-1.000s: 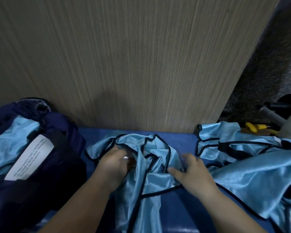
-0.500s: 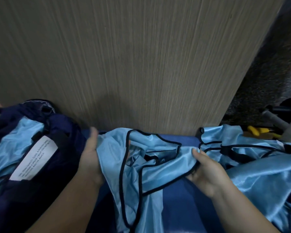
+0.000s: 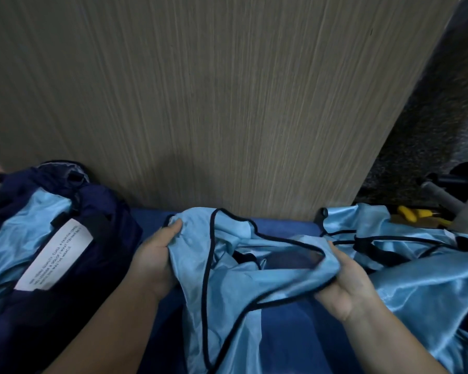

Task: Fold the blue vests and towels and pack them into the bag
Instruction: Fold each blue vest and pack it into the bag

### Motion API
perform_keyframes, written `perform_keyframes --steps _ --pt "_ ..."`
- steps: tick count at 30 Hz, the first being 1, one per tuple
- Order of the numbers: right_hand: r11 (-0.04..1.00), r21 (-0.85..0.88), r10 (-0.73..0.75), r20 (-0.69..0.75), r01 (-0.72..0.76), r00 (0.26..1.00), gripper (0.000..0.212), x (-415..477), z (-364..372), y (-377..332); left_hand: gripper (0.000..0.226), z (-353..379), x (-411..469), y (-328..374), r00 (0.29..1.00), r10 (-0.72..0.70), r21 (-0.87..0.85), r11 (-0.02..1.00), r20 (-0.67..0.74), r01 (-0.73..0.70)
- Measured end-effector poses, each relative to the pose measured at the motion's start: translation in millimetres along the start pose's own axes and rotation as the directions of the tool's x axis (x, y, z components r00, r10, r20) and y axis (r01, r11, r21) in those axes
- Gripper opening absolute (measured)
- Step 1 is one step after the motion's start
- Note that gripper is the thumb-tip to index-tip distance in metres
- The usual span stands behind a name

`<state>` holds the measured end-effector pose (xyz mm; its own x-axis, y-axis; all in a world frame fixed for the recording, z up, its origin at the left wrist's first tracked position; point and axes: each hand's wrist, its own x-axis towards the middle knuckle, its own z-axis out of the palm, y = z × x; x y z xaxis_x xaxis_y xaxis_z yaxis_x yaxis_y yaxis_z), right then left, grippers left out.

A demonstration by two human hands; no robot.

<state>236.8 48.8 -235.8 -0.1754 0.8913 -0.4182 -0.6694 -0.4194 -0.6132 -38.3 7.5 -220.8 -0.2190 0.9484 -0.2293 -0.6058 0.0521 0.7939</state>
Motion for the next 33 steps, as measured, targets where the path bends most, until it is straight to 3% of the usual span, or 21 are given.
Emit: perform_keyframes --steps 3,6,10,13,16,21,25,28,33 --pt "0.997 0.075 -0.023 -0.023 0.025 0.999 0.045 2 -7 -13 0.032 -6 5 6 0.995 0.097 -0.014 0.995 0.024 -0.097" --pt "0.978 0.155 -0.144 0.024 0.139 0.989 0.045 -4 -9 -32 0.035 -13 8 15 0.991 0.131 -0.065 0.989 0.016 -0.130" --pt "0.877 0.275 -0.438 0.113 0.395 0.892 0.054 -9 -23 -57 0.049 -18 8 20 0.995 0.092 -0.097 0.991 0.041 -0.087" --pt "0.844 0.291 -0.512 0.182 0.451 0.840 0.074 -6 -32 -68 0.038 -17 8 15 0.988 0.117 -0.027 0.993 0.100 -0.114" --pt "0.878 0.136 -0.479 0.234 0.459 0.846 0.044 -1 -31 -62 0.034 -15 8 9 0.987 0.127 0.046 0.990 0.095 -0.131" --pt "0.894 -0.291 -0.306 0.155 0.339 0.939 0.048 6 -22 -38 0.036 -12 12 1 0.990 0.118 0.109 0.986 0.071 -0.125" --pt "0.865 -0.360 -0.355 0.057 0.351 0.933 0.038 6 -17 -30 0.037 -12 13 -2 0.989 0.138 0.289 0.946 0.051 -0.146" --pt "0.844 -0.379 -0.388 0.059 0.381 0.920 0.048 5 -16 -32 0.069 -13 13 -3 0.979 0.201 0.425 0.890 -0.037 -0.167" --pt "0.828 -0.421 -0.360 0.109 0.371 0.927 0.061 4 -13 -29 0.089 -8 13 -5 0.952 0.295 0.420 0.876 -0.077 -0.237"
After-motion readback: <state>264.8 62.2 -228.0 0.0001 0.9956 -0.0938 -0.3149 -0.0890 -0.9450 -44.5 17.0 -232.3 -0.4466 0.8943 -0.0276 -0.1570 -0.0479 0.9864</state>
